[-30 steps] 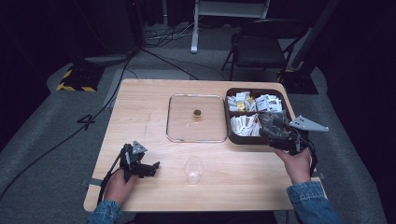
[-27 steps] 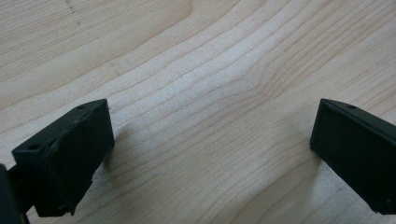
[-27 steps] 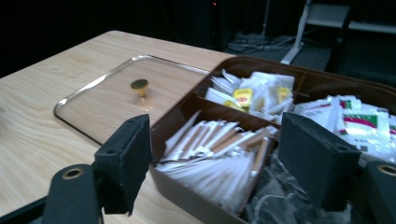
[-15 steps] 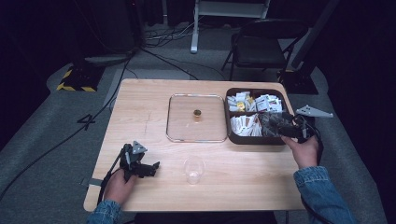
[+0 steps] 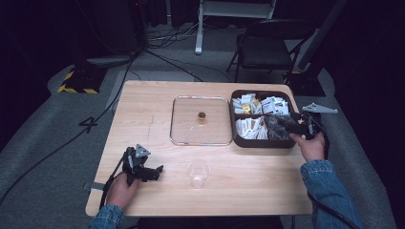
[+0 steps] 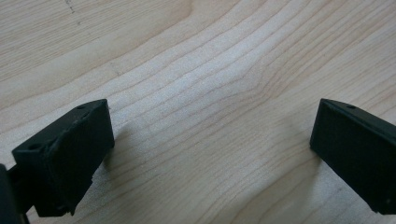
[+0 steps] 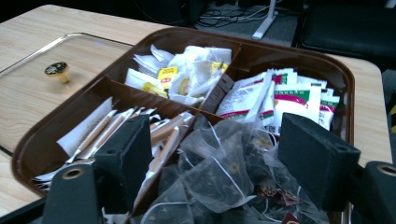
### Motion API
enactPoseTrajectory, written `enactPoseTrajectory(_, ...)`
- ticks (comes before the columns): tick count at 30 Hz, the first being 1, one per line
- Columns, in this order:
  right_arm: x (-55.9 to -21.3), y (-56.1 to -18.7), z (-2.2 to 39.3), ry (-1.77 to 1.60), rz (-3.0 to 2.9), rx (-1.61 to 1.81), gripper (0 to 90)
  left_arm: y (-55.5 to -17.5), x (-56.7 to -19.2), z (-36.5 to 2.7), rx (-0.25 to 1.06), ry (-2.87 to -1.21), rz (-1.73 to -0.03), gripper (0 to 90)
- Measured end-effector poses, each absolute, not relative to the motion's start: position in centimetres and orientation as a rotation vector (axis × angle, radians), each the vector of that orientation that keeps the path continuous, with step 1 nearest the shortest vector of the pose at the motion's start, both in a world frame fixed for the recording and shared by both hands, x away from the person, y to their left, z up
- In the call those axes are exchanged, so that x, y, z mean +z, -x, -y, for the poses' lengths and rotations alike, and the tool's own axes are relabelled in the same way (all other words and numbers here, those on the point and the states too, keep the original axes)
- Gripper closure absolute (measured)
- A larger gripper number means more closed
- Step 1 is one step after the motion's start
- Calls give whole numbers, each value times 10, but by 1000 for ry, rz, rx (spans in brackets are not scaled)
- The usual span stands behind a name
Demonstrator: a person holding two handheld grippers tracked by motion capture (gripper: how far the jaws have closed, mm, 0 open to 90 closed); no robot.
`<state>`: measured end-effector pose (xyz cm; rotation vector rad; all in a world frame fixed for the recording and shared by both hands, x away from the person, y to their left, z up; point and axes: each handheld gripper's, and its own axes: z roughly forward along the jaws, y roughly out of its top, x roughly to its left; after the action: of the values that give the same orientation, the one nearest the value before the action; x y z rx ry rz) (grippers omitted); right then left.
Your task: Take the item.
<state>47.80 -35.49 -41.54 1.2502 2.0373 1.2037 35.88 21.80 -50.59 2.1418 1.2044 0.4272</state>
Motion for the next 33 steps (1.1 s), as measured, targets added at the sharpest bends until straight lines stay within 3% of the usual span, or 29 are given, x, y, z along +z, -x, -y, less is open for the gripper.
enactPoseTrajectory(12, -435, -487, 357, -1311, -2114, 1108, 269, -359, -506, -218, 425, -2142, -1206, 0)
enactPoseTrajectory(19, -444, -492, 354, -1350, -2147, 1030, 316, -359, -506, -218, 427, -2142, -1205, 0)
enactPoseTrajectory(20, -445, -493, 353, -1358, -2154, 1012, 356, -359, -506, -218, 427, -2142, -1205, 0)
enactPoseTrajectory(28, -450, -500, 347, -1452, -2196, 918, 374, -359, -506, -218, 425, -2142, -1206, 0)
enactPoseTrajectory(33, -452, -501, 345, -1495, -2210, 905, 497, -359, -506, -218, 427, -2142, -1205, 0)
